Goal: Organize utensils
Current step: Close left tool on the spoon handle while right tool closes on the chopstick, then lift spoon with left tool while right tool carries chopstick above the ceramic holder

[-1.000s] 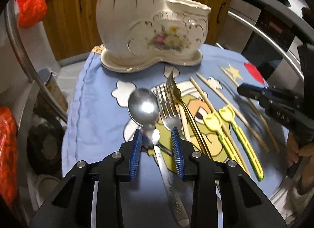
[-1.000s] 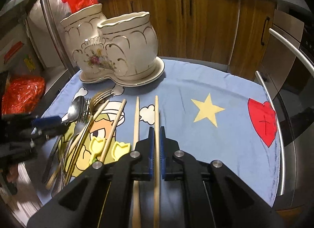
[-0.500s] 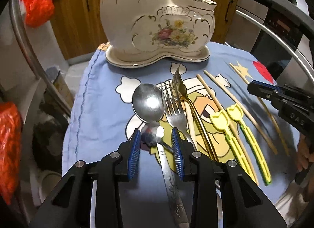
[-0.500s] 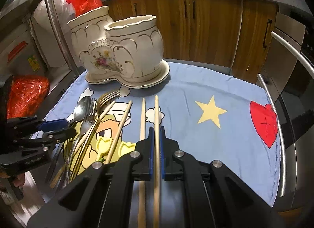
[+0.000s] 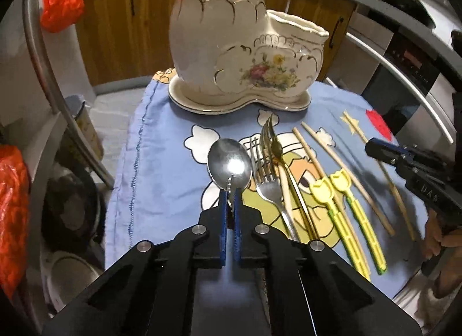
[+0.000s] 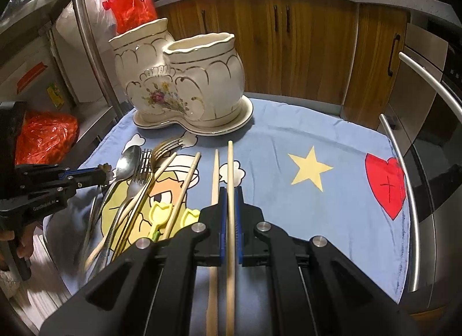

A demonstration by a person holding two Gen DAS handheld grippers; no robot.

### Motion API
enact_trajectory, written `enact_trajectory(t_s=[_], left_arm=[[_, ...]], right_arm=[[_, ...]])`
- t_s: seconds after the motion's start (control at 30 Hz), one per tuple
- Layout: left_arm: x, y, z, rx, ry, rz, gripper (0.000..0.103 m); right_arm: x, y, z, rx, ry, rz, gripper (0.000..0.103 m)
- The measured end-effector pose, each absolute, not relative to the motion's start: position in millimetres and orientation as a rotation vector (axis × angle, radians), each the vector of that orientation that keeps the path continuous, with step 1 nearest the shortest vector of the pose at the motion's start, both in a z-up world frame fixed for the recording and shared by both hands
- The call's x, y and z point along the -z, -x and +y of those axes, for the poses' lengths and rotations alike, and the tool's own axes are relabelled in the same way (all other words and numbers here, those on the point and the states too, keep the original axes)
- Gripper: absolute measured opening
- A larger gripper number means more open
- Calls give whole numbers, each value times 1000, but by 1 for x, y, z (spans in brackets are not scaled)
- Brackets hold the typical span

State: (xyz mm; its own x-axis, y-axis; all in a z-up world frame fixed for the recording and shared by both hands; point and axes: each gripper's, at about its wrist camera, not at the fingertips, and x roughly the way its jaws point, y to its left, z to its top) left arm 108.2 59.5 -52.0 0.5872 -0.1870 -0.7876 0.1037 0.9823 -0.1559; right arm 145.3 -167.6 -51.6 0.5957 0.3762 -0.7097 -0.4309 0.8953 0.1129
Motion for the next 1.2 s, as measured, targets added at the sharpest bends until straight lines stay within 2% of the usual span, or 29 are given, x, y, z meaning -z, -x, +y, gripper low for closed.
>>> enact_trajectory(t_s=[0.37, 0.8, 1.2], left_arm=[[12, -97, 58, 231, 108, 727, 3], [-81, -86, 68, 229, 47, 407, 3], [-161, -123, 98, 172, 20, 285, 3]], right_arm=[[33, -138, -167, -497, 26, 713, 5], [-26, -143, -163, -514, -114, 481, 5], [-82, -219, -133, -505, -182, 341, 5]])
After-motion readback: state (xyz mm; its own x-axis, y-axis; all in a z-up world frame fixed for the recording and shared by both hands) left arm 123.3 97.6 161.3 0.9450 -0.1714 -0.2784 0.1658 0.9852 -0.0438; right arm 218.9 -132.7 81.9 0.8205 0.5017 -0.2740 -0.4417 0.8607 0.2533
